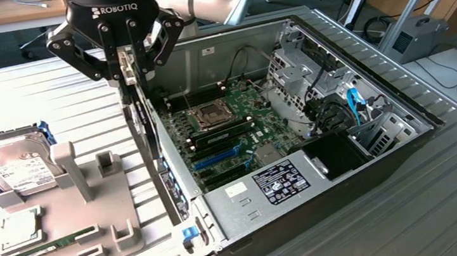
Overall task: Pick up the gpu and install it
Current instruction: 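Pick up the gpu and move the gpu toward the slot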
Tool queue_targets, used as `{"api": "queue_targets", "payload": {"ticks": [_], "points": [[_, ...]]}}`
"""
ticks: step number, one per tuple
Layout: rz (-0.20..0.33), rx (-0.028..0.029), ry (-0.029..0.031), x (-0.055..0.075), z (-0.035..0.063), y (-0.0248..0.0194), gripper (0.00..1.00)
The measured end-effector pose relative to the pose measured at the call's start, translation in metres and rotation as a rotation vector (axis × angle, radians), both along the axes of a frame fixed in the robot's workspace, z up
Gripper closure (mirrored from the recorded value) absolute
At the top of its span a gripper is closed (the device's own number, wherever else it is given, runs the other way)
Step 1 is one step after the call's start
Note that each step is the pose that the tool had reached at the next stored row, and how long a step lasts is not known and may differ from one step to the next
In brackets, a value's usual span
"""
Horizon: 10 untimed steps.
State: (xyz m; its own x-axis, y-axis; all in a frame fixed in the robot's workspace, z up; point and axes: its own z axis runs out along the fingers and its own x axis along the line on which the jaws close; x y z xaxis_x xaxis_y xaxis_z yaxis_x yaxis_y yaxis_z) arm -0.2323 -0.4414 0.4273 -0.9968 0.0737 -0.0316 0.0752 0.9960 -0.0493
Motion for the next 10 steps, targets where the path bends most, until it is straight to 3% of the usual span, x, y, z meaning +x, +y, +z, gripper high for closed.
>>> {"api": "queue_targets", "payload": {"ticks": [10], "points": [[0.000,-0.0021,0.0000,0.0051,-0.0001,0.0000,0.73]]}}
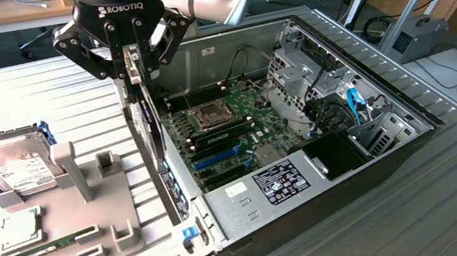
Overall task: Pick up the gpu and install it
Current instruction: 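Pick up the gpu and move the gpu toward the slot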
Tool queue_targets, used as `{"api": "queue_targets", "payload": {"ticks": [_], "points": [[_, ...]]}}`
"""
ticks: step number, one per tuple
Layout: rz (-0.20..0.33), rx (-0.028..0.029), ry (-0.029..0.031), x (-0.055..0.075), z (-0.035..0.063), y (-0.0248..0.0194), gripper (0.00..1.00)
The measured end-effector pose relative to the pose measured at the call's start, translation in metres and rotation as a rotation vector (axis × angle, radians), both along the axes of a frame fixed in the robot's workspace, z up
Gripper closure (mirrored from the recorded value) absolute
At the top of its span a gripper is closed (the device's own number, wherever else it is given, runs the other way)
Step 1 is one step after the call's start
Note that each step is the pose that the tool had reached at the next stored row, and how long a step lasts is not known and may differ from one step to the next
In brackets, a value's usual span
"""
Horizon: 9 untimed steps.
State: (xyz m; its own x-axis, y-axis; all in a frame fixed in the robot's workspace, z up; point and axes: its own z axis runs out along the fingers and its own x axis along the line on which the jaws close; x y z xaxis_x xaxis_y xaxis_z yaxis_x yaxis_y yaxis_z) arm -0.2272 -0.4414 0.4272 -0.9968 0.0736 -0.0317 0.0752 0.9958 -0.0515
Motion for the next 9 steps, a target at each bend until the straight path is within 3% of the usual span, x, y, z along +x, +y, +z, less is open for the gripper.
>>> {"api": "queue_targets", "payload": {"ticks": [9], "points": [[0.000,-0.0031,0.0001,0.0057,-0.0003,0.0000,0.73]]}}
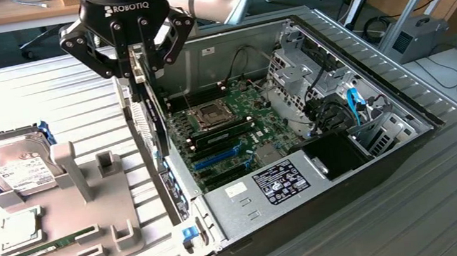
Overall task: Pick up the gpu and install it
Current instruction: 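Pick up the gpu and move the gpu toward the slot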
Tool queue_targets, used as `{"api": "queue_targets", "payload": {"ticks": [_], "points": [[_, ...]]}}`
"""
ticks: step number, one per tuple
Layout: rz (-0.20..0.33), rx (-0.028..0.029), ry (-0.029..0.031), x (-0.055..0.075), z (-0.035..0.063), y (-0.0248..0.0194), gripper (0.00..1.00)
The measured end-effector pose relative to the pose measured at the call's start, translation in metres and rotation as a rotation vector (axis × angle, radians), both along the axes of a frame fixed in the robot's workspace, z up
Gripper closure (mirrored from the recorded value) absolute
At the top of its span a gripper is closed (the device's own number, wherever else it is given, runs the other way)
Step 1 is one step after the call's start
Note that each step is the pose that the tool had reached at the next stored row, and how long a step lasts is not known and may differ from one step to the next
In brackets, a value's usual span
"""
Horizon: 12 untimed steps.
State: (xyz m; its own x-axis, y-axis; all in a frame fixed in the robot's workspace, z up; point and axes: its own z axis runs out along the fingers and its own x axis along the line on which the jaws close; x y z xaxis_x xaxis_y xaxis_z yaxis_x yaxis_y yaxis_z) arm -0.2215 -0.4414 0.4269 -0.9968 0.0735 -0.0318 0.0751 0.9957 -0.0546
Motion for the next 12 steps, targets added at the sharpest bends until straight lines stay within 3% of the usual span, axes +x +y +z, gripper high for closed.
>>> {"api": "queue_targets", "payload": {"ticks": [12], "points": [[0.000,-0.0043,-0.0001,0.0082,-0.0002,0.0001,0.73]]}}
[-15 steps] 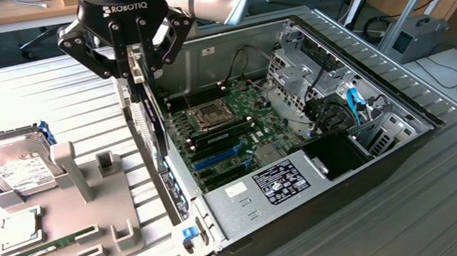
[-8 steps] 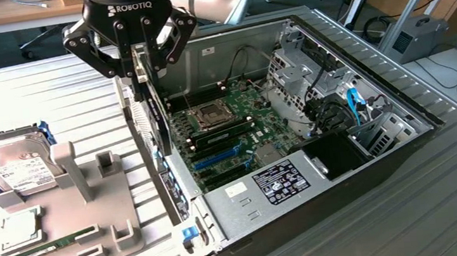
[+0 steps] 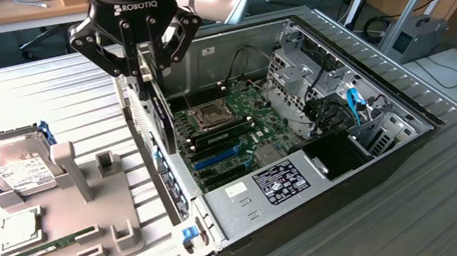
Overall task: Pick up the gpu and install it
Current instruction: 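Pick up the gpu and move the gpu toward the slot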
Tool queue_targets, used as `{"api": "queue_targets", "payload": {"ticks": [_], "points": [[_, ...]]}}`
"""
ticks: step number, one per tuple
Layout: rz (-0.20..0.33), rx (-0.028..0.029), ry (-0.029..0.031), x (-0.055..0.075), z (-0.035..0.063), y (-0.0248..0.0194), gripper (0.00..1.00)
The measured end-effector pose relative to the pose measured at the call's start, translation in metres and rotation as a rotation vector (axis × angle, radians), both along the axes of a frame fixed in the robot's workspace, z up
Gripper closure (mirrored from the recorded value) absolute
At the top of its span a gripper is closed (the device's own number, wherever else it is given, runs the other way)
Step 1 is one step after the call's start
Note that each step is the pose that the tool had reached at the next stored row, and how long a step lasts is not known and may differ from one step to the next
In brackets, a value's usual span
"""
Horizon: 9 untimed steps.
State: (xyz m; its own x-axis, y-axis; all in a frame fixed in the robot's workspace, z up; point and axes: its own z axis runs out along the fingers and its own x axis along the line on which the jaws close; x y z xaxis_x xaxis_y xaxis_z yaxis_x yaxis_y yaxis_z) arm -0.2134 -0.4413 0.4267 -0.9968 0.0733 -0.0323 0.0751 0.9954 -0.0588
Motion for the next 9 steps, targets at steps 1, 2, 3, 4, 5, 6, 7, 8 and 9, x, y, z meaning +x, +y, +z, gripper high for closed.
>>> {"api": "queue_targets", "payload": {"ticks": [1,2,3,4,5,6,7,8,9], "points": [[0.000,-0.0004,0.0001,0.0008,0.0000,0.0000,0.73],[0.000,-0.0007,0.0000,0.0014,0.0000,0.0000,0.73],[0.000,-0.0011,0.0000,0.0020,0.0000,0.0000,0.73],[0.000,-0.0016,0.0000,0.0029,0.0000,0.0001,0.73],[0.000,-0.0020,0.0001,0.0036,0.0000,0.0001,0.73],[0.000,-0.0022,0.0000,0.0041,0.0000,0.0001,0.73],[0.000,-0.0026,0.0000,0.0048,0.0000,0.0001,0.73],[0.000,-0.0030,0.0000,0.0052,0.0000,0.0002,0.73],[0.000,-0.0032,0.0001,0.0056,0.0000,0.0002,0.73]]}}
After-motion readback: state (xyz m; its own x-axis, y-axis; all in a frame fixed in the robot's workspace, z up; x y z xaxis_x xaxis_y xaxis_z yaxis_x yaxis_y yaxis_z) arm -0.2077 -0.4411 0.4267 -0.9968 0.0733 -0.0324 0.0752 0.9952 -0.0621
